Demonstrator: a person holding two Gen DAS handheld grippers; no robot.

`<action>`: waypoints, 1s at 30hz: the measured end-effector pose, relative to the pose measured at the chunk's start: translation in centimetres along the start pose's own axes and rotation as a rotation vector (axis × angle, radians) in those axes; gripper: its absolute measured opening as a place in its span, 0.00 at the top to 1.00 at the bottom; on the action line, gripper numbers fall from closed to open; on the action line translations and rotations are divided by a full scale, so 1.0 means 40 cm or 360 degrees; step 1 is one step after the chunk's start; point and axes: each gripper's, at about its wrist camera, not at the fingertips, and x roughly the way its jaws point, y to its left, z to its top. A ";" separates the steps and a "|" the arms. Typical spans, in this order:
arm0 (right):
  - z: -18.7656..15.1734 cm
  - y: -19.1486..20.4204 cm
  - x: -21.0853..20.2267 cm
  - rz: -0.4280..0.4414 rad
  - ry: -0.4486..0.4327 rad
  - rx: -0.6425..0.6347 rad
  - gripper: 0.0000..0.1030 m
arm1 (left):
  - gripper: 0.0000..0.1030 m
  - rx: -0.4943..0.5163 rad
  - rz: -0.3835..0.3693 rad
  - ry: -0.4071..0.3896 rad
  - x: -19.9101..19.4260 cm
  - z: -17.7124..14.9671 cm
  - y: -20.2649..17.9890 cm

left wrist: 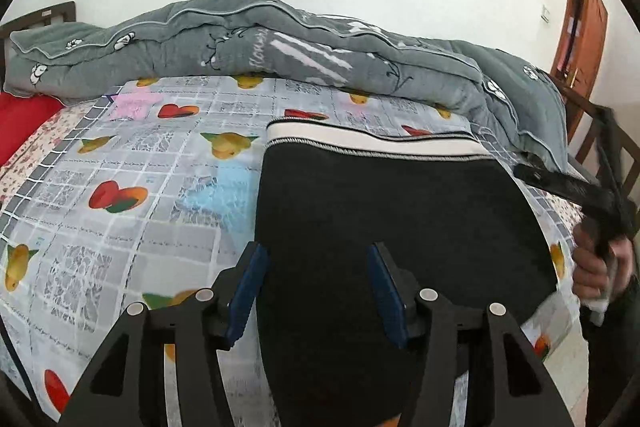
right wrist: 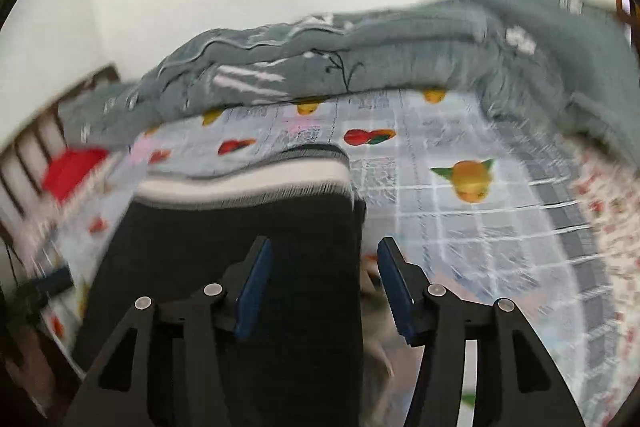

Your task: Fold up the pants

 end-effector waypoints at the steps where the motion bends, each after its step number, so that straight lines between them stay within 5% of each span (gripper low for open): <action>1: 0.018 -0.009 0.031 0.0007 0.0039 0.0029 0.47 | 0.49 0.0005 0.0008 0.0003 0.007 0.005 0.001; 3: 0.040 -0.018 0.109 0.0012 0.0193 0.0059 0.51 | 0.49 0.0021 0.0053 0.0009 0.026 0.017 -0.003; 4: 0.042 -0.017 0.129 0.0099 0.0200 0.0052 0.77 | 0.49 0.0025 0.0064 0.0008 0.034 0.023 -0.002; 6: 0.040 -0.014 0.082 0.0110 0.0036 -0.0030 0.87 | 0.49 0.0027 0.0084 0.0008 0.049 0.035 0.002; 8: 0.027 -0.029 0.038 0.0114 -0.0100 -0.0042 0.87 | 0.49 0.0023 0.0101 -0.0005 0.059 0.048 0.005; 11: -0.006 -0.035 0.137 -0.0138 0.0101 -0.0134 0.84 | 0.49 0.0038 0.0116 0.0009 0.094 0.078 -0.002; 14: 0.022 -0.023 0.087 -0.0238 0.0032 -0.0178 0.69 | 0.49 0.0057 0.0152 0.0025 0.133 0.113 -0.025; 18: 0.070 0.041 0.008 -0.0123 -0.0189 -0.0215 0.68 | 0.49 0.0096 0.0101 -0.0016 0.184 0.177 -0.070; 20: 0.077 0.085 0.035 -0.0043 -0.0165 -0.0316 0.67 | 0.47 0.0110 0.0049 0.0008 0.224 0.206 -0.095; 23: 0.053 0.088 0.184 -0.0155 0.0081 -0.0352 0.66 | 0.42 0.0203 0.0040 0.0148 0.324 0.198 -0.126; 26: 0.037 0.060 0.205 -0.0131 0.0022 -0.0296 0.65 | 0.42 0.0291 0.0132 0.0165 0.368 0.163 -0.134; 30: 0.053 0.077 0.222 -0.0173 0.0042 -0.0320 0.64 | 0.42 0.0245 0.0089 0.0170 0.374 0.179 -0.117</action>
